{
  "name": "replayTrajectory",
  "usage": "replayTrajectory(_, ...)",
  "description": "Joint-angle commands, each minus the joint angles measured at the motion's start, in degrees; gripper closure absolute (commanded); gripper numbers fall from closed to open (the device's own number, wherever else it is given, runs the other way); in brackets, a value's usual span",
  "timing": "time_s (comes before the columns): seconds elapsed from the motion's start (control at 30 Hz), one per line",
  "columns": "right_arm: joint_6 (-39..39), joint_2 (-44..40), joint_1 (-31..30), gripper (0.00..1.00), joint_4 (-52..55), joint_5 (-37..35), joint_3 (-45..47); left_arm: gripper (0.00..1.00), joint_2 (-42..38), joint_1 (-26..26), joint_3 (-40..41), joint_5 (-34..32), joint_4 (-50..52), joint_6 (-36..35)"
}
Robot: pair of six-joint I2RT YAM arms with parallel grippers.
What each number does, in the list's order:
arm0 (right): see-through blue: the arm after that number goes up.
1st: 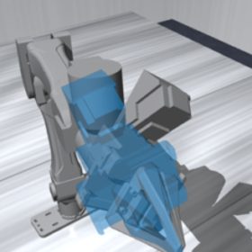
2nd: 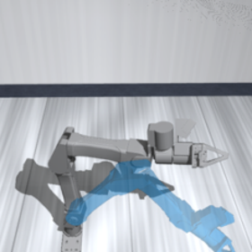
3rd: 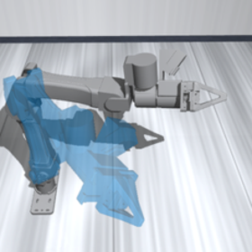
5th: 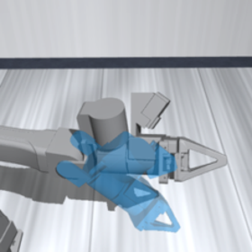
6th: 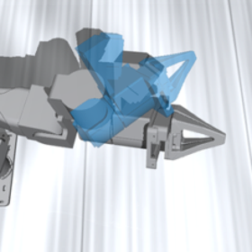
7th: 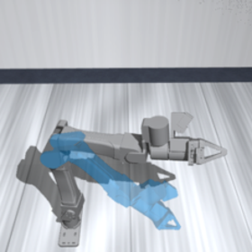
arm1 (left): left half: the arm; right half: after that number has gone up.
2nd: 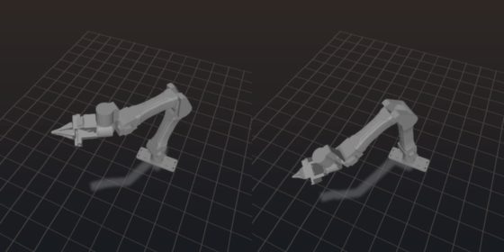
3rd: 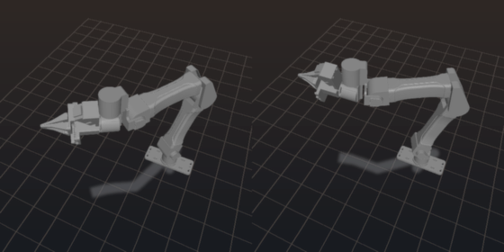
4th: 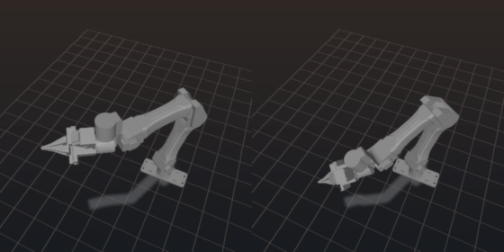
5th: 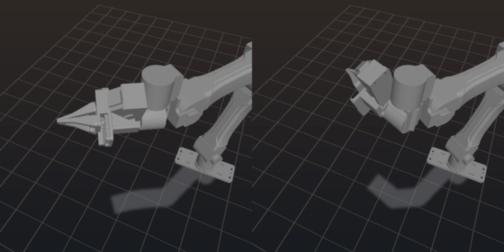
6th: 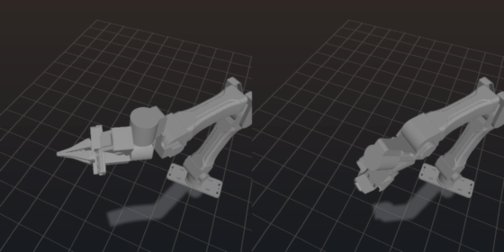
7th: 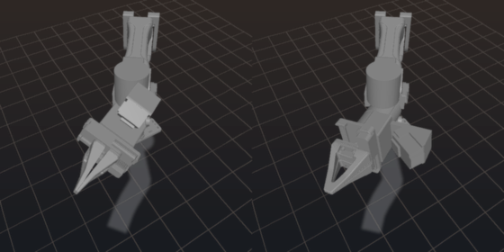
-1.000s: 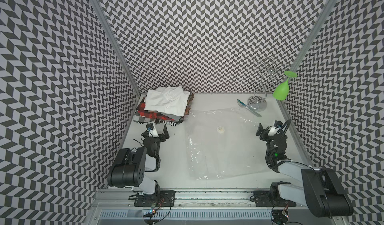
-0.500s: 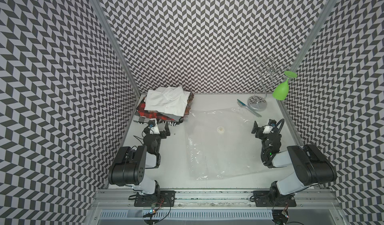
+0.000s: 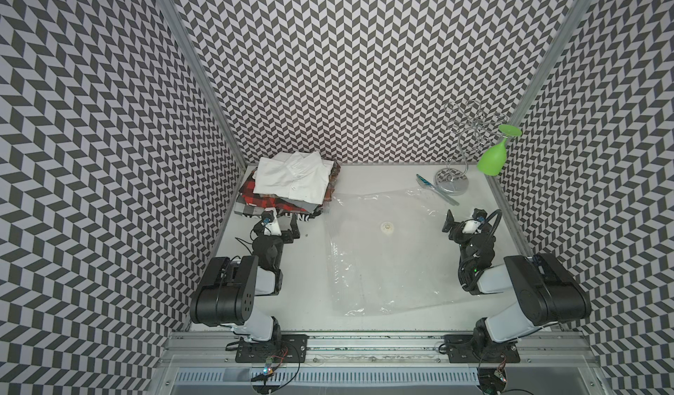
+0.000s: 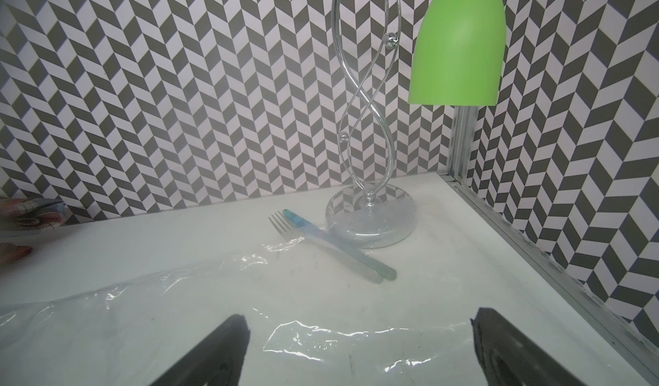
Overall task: Take the shirt out of the vacuum bag
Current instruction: Reset both arms
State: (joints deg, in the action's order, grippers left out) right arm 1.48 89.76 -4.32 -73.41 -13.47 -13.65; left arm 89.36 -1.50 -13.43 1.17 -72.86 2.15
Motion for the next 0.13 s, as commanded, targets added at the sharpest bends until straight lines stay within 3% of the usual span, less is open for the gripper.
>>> replayTrajectory(0.0, -0.6, 0.1, -0.1, 0.0, -4.4, -0.7, 0.4, 0.01, -0.3, 0.2, -0.4, 0.0, -0.6, -0.9)
replayTrajectory(0.1, -0.6, 0.2, -0.1, 0.0, -4.9, -0.5, 0.5, 0.01, -0.3, 0.2, -0.5, 0.0, -0.7, -0.9)
